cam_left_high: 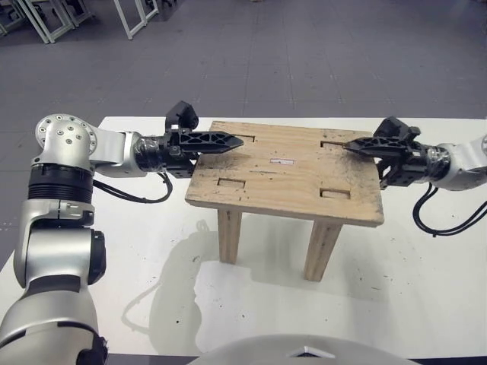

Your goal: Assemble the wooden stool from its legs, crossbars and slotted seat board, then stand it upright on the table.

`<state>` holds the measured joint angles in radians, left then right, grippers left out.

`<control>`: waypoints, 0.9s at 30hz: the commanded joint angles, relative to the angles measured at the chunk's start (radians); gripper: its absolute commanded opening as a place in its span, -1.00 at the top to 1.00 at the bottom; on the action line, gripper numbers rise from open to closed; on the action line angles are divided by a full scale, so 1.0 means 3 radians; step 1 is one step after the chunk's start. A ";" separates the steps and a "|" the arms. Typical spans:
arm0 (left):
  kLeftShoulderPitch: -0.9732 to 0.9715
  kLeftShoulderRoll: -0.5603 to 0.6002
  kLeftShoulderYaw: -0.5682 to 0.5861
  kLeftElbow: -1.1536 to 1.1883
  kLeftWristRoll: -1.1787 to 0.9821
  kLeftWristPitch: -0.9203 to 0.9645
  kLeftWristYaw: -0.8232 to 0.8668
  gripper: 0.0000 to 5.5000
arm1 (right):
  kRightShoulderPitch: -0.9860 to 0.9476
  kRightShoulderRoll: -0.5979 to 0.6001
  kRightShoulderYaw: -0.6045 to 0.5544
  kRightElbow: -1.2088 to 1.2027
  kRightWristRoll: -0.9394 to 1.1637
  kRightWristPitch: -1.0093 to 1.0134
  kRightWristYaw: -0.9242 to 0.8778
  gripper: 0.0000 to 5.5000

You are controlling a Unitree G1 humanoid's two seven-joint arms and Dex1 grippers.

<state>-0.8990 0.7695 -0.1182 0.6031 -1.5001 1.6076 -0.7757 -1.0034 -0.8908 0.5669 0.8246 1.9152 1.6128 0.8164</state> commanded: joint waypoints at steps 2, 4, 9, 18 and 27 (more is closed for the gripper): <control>-0.0109 -0.0050 0.0071 0.0167 0.0173 0.0021 0.0166 -0.50 | 0.0071 0.0034 -0.0280 0.0127 -0.0078 0.0005 -0.0267 -0.20; -0.0068 -0.0021 0.0099 0.0121 0.0307 0.0021 0.0179 -0.52 | 0.0193 -0.0034 -0.0329 0.0021 -0.0084 0.0005 -0.0342 -0.35; 0.0022 0.0080 0.0276 0.0038 0.0467 0.0020 0.0045 -0.52 | 0.0381 -0.0162 -0.0498 -0.0071 -0.0097 0.0005 -0.0474 -0.71; -0.0003 0.0363 0.0574 0.0028 0.0753 0.0020 -0.0333 -0.52 | 0.0726 -0.0361 -0.0989 -0.0095 -0.0402 0.0005 -0.0550 -1.00; 0.0194 0.0606 0.0683 -0.0035 0.1333 -0.0094 -0.0829 -0.52 | 0.0987 -0.0467 -0.1562 -0.0135 -0.0820 0.0004 -0.0520 -1.00</control>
<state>-0.8601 0.9178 0.0848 0.6185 -1.1354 1.5988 -0.9917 -0.7286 -1.0309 0.1390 0.8067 1.7082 1.6134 0.6633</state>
